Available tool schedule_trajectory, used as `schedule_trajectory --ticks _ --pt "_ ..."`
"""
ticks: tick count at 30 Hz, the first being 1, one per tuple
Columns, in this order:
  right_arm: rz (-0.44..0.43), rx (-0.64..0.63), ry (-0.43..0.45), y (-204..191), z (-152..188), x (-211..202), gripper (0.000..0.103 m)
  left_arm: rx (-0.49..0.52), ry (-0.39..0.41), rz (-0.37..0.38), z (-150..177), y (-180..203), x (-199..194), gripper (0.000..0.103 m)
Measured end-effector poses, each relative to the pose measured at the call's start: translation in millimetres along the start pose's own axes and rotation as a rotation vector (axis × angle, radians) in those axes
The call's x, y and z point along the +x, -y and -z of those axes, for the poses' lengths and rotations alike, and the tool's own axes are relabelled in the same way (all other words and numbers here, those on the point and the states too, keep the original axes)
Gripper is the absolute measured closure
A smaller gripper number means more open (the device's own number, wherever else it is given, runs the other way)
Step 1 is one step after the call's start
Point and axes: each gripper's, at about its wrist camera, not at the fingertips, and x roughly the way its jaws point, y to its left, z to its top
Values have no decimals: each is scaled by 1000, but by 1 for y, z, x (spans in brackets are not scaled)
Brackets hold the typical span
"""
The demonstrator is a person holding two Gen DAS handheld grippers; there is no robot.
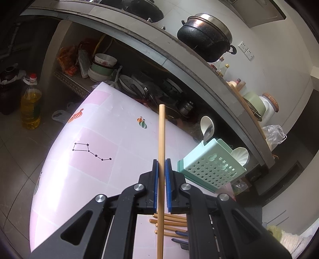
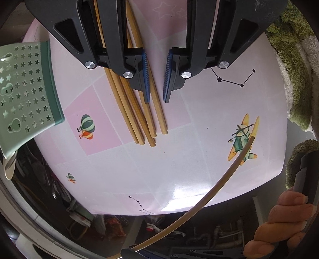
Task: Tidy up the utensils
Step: 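Lower the right tool onto the chopstick bundle and close on one chopstick, then insert the chopstick into the green holder with the left tool while the right tool carries its chopstick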
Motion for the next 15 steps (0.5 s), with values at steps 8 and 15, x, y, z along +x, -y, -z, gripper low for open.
schedule_trajectory --ticks 8,15 --pt "20 -62 0 -8 -5 0 95 0 1 -11 0 0 -2 97" --pt "127 -63 129 -21 -3 -15 100 29 10 -29 -3 12 -9 97"
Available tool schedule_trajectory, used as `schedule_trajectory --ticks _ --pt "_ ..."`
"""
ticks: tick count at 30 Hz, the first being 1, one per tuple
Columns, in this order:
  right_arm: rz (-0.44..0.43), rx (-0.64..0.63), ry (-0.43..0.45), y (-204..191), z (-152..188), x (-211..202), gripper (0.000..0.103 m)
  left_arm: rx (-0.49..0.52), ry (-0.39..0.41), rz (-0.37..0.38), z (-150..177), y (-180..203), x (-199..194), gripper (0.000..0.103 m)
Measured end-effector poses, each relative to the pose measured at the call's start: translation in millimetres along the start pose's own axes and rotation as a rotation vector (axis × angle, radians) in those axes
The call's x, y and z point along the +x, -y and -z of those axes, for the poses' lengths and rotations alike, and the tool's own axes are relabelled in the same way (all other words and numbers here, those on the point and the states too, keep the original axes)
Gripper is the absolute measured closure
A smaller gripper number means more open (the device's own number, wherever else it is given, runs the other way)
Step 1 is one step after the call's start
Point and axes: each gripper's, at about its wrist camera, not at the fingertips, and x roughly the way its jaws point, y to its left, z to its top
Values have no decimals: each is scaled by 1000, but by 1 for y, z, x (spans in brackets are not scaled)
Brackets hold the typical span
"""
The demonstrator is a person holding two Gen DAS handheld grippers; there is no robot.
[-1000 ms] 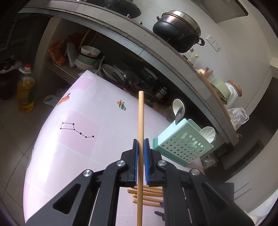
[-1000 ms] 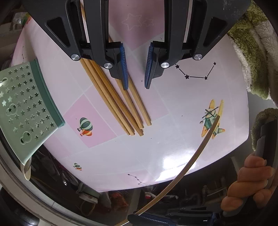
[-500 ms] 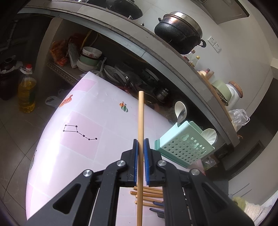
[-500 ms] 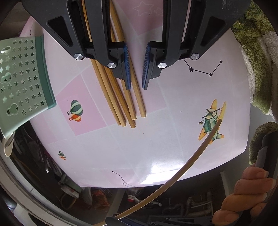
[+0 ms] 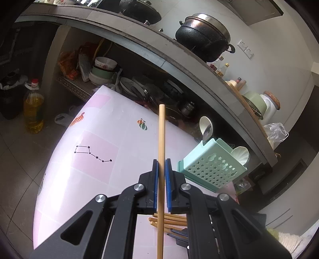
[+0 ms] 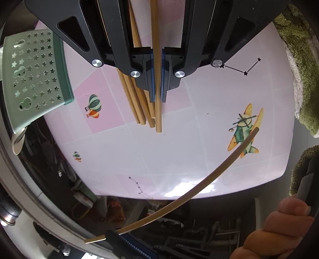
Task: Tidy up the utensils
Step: 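Insert the chopstick into the green holder with the left tool while the right tool carries its chopstick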
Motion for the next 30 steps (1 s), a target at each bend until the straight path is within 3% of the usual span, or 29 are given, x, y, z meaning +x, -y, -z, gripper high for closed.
schedule_trajectory --ticks 5,9,17,24,30 --pt "88 137 115 26 5 -34 100 33 37 -8 -9 14 -9 97" --pt "155 356 204 59 23 -71 100 73 81 24 -22 35 -11 97" --pt "235 822 392 107 82 -134 100 176 201 182 -73 111 6 97" --pt "258 939 462 113 105 -156 100 217 336 285 -120 183 40 97" --pt "242 994 501 117 117 -162 100 194 331 295 -142 220 105 97"
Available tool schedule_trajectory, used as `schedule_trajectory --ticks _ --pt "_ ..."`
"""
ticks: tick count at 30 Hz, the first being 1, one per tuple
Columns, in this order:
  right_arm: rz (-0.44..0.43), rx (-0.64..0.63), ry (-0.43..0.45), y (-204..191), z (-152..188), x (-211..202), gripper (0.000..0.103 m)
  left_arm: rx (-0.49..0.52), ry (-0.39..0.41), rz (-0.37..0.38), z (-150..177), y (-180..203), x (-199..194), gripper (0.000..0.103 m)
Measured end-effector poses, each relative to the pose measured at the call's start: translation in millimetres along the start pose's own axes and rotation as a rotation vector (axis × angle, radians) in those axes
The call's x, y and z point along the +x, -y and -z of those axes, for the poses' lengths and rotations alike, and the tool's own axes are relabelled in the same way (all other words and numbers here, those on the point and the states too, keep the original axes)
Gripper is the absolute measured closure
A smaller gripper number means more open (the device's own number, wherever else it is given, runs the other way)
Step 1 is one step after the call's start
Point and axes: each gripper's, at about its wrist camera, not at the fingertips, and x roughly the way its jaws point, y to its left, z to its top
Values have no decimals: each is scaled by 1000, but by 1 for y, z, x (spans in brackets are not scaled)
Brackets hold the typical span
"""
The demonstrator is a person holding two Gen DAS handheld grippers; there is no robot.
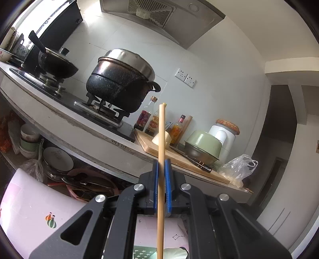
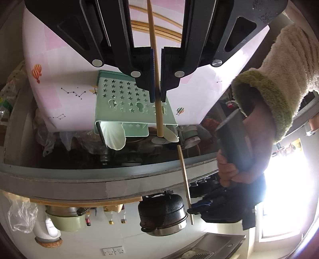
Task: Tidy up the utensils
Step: 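Insert the chopstick into the green holder with the left tool while the right tool carries its chopstick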
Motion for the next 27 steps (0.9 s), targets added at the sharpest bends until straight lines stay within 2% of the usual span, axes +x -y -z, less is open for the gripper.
schedule_trajectory --ticks 7,11,18,27 --pt "-27 78 7 22 2 0 100 13 -66 -78 43 -8 62 97" --pt "-29 97 5 28 3 -2 100 30 -104 -120 68 -16 73 97" --pt "-29 120 4 33 5 -2 100 82 -177 -128 99 -21 63 97" --pt "-32 127 -4 28 2 -4 100 125 -272 -107 121 -25 29 94"
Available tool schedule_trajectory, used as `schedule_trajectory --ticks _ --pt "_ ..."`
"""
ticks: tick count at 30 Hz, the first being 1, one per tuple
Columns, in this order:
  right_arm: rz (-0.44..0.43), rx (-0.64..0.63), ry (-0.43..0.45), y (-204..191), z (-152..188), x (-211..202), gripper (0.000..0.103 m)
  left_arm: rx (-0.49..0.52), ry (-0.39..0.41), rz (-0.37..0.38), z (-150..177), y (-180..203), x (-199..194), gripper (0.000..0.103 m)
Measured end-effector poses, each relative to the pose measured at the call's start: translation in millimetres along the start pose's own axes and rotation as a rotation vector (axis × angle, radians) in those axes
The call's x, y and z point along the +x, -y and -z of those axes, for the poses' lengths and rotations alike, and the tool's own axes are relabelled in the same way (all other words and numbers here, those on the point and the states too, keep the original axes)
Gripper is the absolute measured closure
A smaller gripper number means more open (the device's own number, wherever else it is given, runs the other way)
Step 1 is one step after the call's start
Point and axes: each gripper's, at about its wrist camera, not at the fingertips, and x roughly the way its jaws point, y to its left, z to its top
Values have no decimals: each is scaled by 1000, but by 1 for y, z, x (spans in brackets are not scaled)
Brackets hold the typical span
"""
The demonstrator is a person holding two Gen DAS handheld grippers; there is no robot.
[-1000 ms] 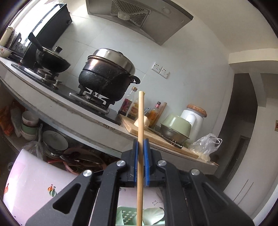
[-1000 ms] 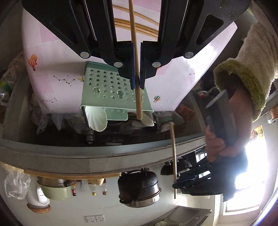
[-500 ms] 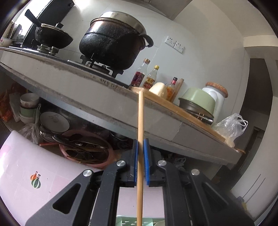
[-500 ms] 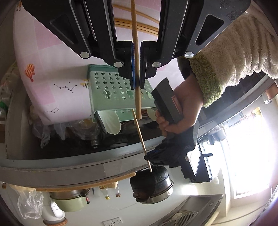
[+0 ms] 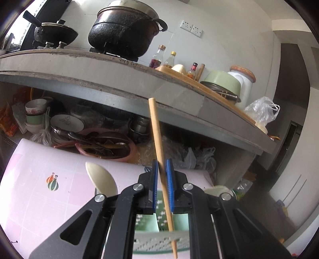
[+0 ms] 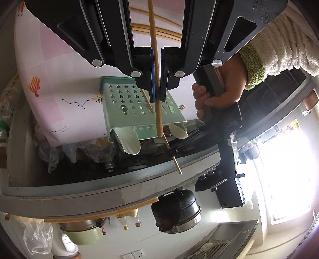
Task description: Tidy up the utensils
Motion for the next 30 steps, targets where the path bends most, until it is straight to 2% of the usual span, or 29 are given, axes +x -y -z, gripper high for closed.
schedule_trajectory --ticks 4,8,13,18,24,30 --pt "4 0 -5 -3 -4 0 100 28 -26 7 10 1 -12 93" --pt "1 4 -3 -5 -7 -1 100 55 -7 10 14 0 -23 93" --pt "5 3 0 -10 -10 -3 102 16 -61 23 11 -6 -17 93" --pt "19 -5 6 -10 -9 -4 102 -6 -79 40 16 -10 -23 83" --pt "22 38 -43 6 1 9 102 -1 -133 60 43 -9 -37 79" --pt "111 58 -108 29 8 11 98 -29 -216 84 73 -10 -53 77"
